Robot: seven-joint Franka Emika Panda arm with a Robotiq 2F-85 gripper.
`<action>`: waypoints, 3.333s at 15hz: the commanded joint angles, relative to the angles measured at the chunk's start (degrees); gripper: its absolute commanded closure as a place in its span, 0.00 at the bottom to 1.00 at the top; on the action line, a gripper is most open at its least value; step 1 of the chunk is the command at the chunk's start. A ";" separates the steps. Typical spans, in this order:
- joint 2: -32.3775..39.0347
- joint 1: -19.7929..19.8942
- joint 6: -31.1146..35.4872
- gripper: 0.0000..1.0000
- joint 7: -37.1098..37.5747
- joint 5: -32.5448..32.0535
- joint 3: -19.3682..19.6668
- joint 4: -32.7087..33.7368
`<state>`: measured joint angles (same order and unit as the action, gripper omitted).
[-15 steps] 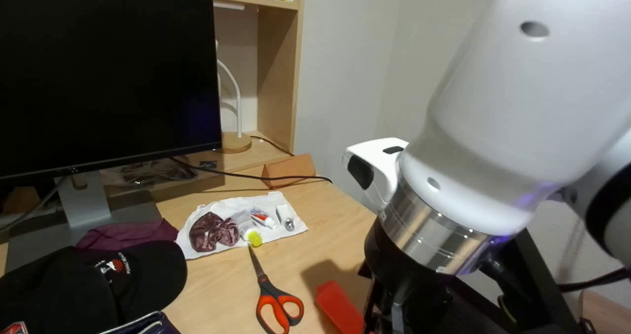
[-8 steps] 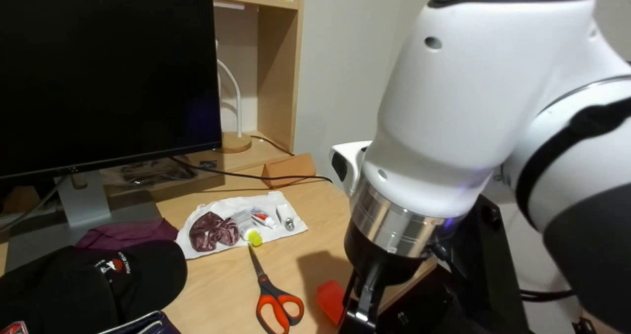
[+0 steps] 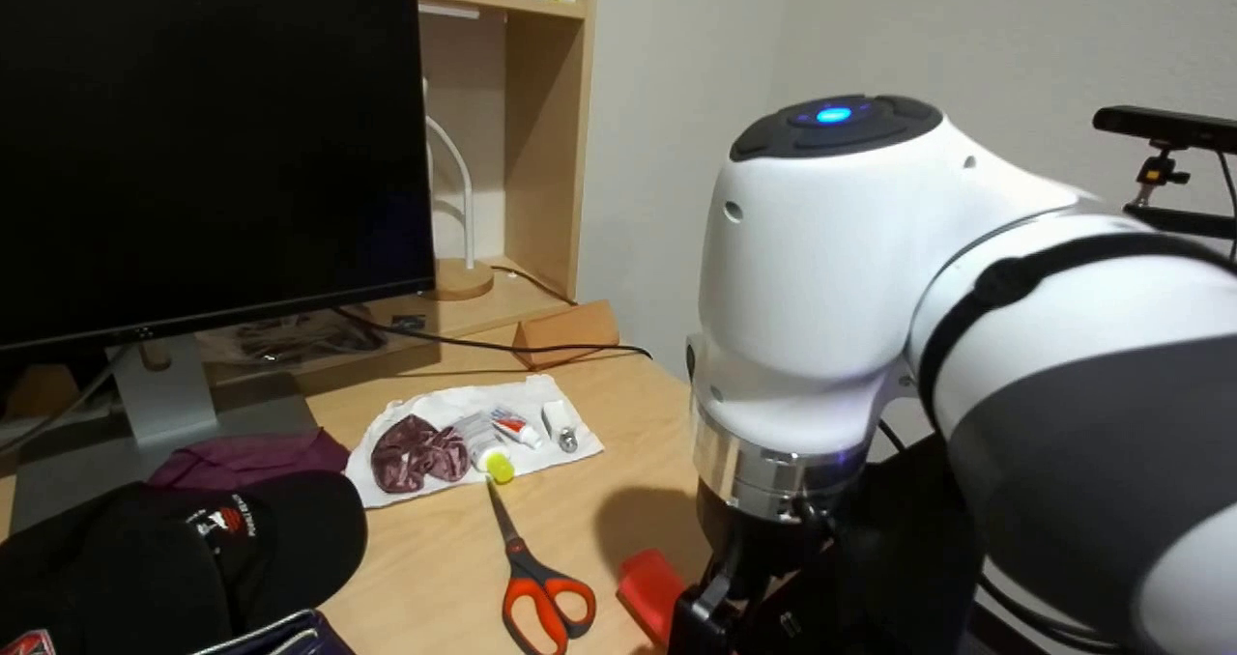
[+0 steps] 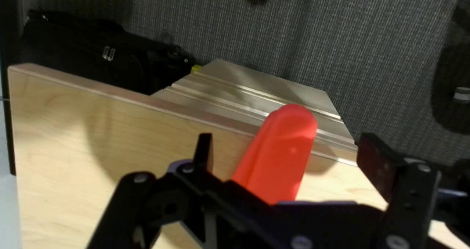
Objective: Move the purse to the left then pick the orange object and place it on the table
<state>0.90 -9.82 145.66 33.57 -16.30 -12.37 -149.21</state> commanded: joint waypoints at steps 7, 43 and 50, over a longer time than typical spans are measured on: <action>6.15 -1.63 7.57 0.00 8.28 4.83 2.56 0.22; 0.55 -4.23 19.30 0.81 13.81 -2.22 14.98 -2.58; -4.38 -1.33 21.76 0.81 7.73 -11.27 21.19 -6.46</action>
<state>-0.77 -12.82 165.42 44.97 -24.64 7.19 -152.78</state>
